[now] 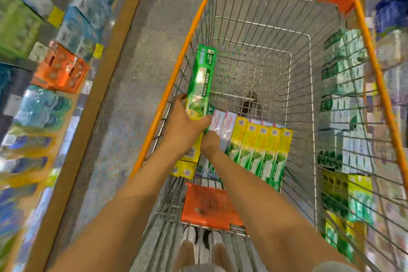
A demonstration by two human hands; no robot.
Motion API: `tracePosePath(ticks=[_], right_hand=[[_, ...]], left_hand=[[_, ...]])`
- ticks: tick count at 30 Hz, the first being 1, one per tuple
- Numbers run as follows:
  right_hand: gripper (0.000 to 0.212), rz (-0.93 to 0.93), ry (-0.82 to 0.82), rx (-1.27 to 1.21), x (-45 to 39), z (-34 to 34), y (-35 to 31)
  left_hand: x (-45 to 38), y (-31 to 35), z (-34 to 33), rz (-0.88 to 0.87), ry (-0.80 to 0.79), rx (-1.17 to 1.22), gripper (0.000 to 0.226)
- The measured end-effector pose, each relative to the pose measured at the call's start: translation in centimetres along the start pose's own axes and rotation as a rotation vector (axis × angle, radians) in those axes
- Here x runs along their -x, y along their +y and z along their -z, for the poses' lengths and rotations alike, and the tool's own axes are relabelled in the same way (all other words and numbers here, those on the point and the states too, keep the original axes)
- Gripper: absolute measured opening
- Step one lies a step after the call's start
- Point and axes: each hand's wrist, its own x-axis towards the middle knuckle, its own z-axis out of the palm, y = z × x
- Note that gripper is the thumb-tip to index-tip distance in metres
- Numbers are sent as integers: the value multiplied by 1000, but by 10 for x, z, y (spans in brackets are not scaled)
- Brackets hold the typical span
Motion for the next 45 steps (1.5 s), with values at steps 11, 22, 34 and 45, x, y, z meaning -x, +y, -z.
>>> tracePosePath(ticks=[11, 22, 34, 45], right_hand=[[42, 158, -42, -873, 46, 92, -10], [32, 84, 202, -362, 37, 83, 12], [57, -83, 64, -228, -8, -5, 44], [64, 36, 248, -325, 66, 64, 56]], left_hand=[[5, 2, -24, 49, -39, 15, 62], [-9, 0, -17, 80, -228, -220, 94], [-9, -10, -3, 15, -187, -186, 61], [32, 30, 13, -75, -252, -269, 47]])
